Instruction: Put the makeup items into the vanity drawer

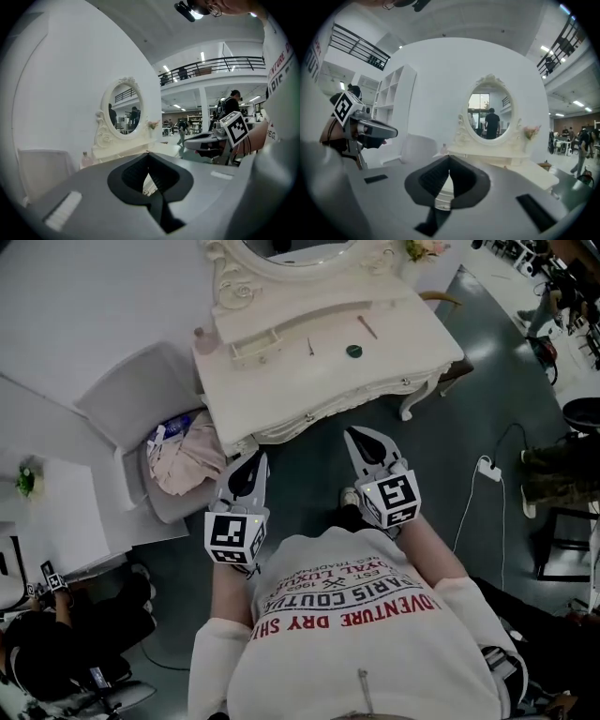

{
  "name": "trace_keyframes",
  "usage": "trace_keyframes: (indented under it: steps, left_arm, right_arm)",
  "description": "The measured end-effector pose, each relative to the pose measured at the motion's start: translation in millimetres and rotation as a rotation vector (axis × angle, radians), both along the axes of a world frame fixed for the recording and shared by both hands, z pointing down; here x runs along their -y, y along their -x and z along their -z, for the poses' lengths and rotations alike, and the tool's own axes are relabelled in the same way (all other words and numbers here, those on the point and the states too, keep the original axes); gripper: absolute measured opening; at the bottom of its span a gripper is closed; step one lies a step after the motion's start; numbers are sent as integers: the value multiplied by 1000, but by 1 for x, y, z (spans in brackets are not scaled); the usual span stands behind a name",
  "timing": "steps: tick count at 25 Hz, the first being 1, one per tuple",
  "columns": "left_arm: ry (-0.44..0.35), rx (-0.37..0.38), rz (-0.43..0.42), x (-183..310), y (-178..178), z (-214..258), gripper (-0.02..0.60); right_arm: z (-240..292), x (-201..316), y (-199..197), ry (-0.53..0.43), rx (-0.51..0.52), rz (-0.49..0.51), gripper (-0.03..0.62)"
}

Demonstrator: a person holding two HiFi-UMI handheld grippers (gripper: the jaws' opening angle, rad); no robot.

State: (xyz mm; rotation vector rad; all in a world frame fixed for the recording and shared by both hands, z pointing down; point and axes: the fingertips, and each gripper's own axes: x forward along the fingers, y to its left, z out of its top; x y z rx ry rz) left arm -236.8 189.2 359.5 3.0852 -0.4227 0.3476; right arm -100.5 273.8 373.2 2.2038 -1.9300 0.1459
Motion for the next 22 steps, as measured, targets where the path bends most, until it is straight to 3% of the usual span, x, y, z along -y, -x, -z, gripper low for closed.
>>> trace_keyframes:
  steps: [10,15,22]
  left_arm:
    - [-20,4,219,37,-115,-5,11]
    - [11,18,301,50,-131,-19,11]
    - [40,15,330,98,-138,-28,11]
  right_arm:
    - [-19,55,-124,70,61,249,9]
    - [-33,84,-152,106,61,316,9]
    - [-50,137,-161,167,56,341,9]
